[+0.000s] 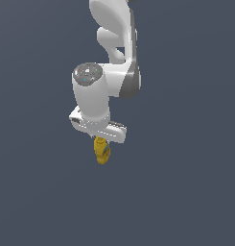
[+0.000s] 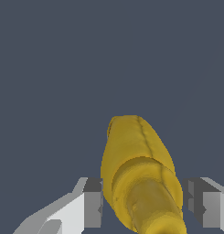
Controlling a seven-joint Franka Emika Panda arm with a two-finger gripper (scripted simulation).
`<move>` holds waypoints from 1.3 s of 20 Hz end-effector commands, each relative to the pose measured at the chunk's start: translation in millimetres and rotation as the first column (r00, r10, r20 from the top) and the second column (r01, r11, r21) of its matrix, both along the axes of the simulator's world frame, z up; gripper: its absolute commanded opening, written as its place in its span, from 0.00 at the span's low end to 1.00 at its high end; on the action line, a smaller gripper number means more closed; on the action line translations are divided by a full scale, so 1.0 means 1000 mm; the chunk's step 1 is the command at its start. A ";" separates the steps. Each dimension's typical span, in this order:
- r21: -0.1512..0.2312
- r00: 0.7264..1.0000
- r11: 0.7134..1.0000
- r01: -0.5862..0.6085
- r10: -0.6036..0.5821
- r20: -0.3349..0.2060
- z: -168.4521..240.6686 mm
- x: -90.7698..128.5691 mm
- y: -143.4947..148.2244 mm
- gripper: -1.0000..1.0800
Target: Pick up the object and move it to a goal position.
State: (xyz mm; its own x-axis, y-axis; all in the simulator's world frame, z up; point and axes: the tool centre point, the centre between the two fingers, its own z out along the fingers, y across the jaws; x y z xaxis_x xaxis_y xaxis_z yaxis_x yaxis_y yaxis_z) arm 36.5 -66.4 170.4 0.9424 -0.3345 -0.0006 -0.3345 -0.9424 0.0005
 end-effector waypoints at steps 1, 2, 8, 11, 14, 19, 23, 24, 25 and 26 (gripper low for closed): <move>0.000 1.000 1.000 0.000 0.000 0.001 0.001 0.000 0.000 0.00; 0.000 1.000 1.000 0.000 0.000 0.001 0.002 -0.001 0.000 0.00; 0.000 1.000 1.000 0.000 0.000 0.001 0.016 -0.010 -0.001 0.00; 0.001 1.000 1.000 0.000 0.000 0.000 0.029 -0.019 -0.003 0.00; 0.001 1.000 1.000 0.000 0.000 0.000 0.046 -0.030 -0.004 0.00; 0.001 1.000 1.000 0.000 0.000 0.001 0.083 -0.054 -0.008 0.00; 0.001 1.000 1.000 0.000 0.000 0.001 0.118 -0.077 -0.012 0.00; 0.001 1.000 1.000 0.000 0.000 0.001 0.127 -0.082 -0.013 0.00; 0.001 1.000 1.000 0.000 0.000 0.001 0.136 -0.088 -0.013 0.00; 0.001 1.000 1.000 0.000 0.000 0.001 0.146 -0.094 -0.014 0.00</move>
State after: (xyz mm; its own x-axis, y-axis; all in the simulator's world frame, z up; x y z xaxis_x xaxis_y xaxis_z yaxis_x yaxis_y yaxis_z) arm -49.7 -79.2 298.0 0.9423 -0.3347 -0.0088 -0.3347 -0.9423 0.0013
